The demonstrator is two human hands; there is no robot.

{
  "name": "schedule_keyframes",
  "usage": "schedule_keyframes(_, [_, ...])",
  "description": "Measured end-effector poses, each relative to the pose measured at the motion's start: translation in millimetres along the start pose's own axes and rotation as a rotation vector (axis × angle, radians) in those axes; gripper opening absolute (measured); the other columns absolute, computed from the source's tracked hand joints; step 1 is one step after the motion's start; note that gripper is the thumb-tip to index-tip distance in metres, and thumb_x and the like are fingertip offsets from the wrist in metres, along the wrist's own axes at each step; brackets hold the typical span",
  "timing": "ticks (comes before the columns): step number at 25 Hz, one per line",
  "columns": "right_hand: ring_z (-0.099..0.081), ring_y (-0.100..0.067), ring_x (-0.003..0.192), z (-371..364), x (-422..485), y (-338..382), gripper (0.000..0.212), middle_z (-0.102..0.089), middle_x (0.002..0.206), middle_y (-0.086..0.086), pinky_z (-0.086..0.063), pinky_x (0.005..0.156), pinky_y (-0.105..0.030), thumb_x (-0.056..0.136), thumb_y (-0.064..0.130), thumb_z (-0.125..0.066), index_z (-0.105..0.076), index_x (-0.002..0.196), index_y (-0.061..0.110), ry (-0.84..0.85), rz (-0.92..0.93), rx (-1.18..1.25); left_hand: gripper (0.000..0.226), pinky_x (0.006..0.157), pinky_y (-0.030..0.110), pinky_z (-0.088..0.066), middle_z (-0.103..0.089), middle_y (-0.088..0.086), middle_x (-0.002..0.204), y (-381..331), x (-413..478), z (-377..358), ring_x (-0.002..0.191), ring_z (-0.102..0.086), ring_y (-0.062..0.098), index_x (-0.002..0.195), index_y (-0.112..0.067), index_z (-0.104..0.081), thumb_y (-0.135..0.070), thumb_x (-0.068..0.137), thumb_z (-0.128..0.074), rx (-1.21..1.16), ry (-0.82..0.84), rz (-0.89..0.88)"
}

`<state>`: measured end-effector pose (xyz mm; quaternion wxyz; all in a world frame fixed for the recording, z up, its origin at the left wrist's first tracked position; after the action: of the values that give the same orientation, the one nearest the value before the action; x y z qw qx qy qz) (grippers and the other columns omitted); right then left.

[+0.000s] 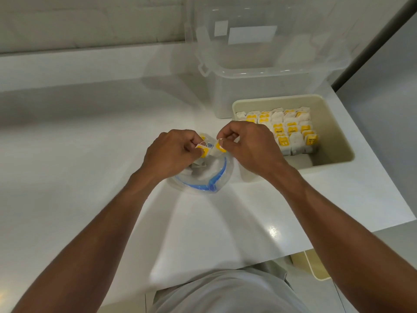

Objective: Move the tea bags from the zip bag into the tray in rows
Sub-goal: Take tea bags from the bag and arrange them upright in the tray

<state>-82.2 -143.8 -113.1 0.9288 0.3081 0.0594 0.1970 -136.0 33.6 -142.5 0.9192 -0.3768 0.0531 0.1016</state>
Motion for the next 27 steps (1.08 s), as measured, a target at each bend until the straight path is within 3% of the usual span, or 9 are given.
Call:
schedule_keyframes(4, [-0.060, -0.007, 0.083, 1.8, 3.4, -4.0, 0.013, -0.068, 0.082, 0.013, -0.040, 0.072, -0.024, 0.086, 0.033, -0.070, -0.073, 0.098, 0.029, 0.062, -0.048, 0.013, 0.009, 0.073, 0.036, -0.055, -0.069, -0.018, 0.080, -1.2, -1.1, -0.1, 0.084, -0.066, 0.013, 0.087, -0.034, -0.069, -0.041, 0.082, -0.070, 0.149, -0.071, 0.007])
schedule_keyframes(9, [-0.067, -0.012, 0.073, 2.2, 8.8, -8.5, 0.015, -0.069, 0.070, 0.009, -0.049, 0.073, -0.032, 0.086, 0.043, -0.067, -0.065, 0.079, 0.030, 0.001, -0.087, 0.055, 0.005, 0.078, 0.040, -0.056, -0.070, -0.017, 0.078, 3.7, -0.3, 3.0, 0.084, -0.068, 0.013, 0.085, -0.036, -0.067, -0.039, 0.083, -0.072, -0.013, -0.051, 0.044])
schedule_keyframes(12, [-0.069, -0.011, 0.068, 4.5, 11.9, -10.3, 0.014, -0.071, 0.067, 0.007, -0.054, 0.077, -0.039, 0.086, 0.039, -0.067, -0.067, 0.079, 0.027, 0.025, -0.095, 0.110, 0.006, 0.081, 0.041, -0.057, -0.073, -0.017, 0.076, 9.1, -0.6, 9.1, 0.079, -0.071, 0.011, 0.081, -0.035, -0.070, -0.040, 0.081, -0.068, -0.149, -0.063, 0.106])
schedule_keyframes(14, [-0.069, -0.009, 0.067, 5.4, 11.9, -7.6, 0.008, -0.072, 0.071, 0.007, -0.056, 0.073, -0.038, 0.087, 0.032, -0.069, -0.069, 0.083, 0.025, 0.076, -0.084, 0.122, 0.007, 0.078, 0.038, -0.057, -0.070, -0.018, 0.074, 10.1, 0.3, 12.1, 0.082, -0.068, 0.012, 0.078, -0.037, -0.071, -0.042, 0.081, -0.067, -0.062, -0.080, 0.090])
schedule_keyframes(20, [-0.051, -0.008, 0.055, 9.1, -0.2, 23.1, 0.007, -0.060, 0.069, 0.003, -0.041, 0.049, -0.017, 0.080, 0.019, -0.074, -0.072, 0.087, 0.020, 0.442, -0.218, 1.018, 0.015, 0.067, 0.030, -0.048, -0.068, -0.010, 0.072, 7.4, 4.5, 16.1, 0.075, -0.063, 0.017, 0.076, -0.028, -0.071, -0.016, 0.085, -0.069, -0.118, -0.073, 0.110])
schedule_keyframes(22, [-0.050, -0.006, 0.055, 5.5, 8.1, 17.4, 0.006, -0.060, 0.067, 0.006, -0.039, 0.050, -0.019, 0.081, 0.018, -0.075, -0.073, 0.086, 0.021, 0.370, -0.178, 0.879, 0.016, 0.067, 0.027, -0.045, -0.067, -0.011, 0.070, 2.9, 4.8, 15.8, 0.069, -0.059, 0.011, 0.074, -0.028, -0.073, -0.016, 0.085, -0.073, -0.388, 0.031, 0.129])
schedule_keyframes(24, [-0.054, -0.002, 0.056, -0.4, 15.6, 10.8, 0.003, -0.063, 0.065, 0.012, -0.041, 0.058, -0.022, 0.082, 0.021, -0.076, -0.075, 0.085, 0.021, 0.239, -0.038, 0.295, 0.008, 0.065, 0.025, -0.041, -0.067, -0.007, 0.076, -2.2, 4.7, 15.4, 0.071, -0.054, 0.009, 0.083, -0.024, -0.074, -0.018, 0.088, -0.071, -0.528, 0.137, 0.142])
schedule_keyframes(25, [-0.056, -0.002, 0.057, -4.0, 16.1, 9.5, 0.004, -0.065, 0.066, 0.012, -0.043, 0.060, -0.021, 0.082, 0.022, -0.076, -0.075, 0.085, 0.020, 0.230, -0.016, 0.207, 0.005, 0.063, 0.022, -0.041, -0.067, -0.004, 0.079, -2.9, 5.1, 15.4, 0.071, -0.053, 0.009, 0.086, -0.022, -0.073, -0.019, 0.089, -0.071, -0.526, 0.152, 0.144])
schedule_keyframes(27, [-0.057, -0.006, 0.060, -8.0, 13.2, 11.0, 0.007, -0.068, 0.070, 0.008, -0.047, 0.060, -0.020, 0.084, 0.022, -0.076, -0.075, 0.089, 0.018, 0.338, -0.050, 0.437, 0.003, 0.062, 0.018, -0.043, -0.069, -0.002, 0.079, 1.4, 9.0, 18.8, 0.068, -0.056, 0.008, 0.085, -0.018, -0.073, -0.018, 0.088, -0.072, -0.472, 0.088, 0.146])
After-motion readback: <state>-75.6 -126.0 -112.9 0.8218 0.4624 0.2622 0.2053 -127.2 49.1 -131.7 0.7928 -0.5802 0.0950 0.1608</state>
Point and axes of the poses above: each hand's wrist, its own x-axis towards the middle knuckle, its own z-axis out of the back of the hand, y = z × x, the point moved 5 cm from there along x, towards the middle knuckle
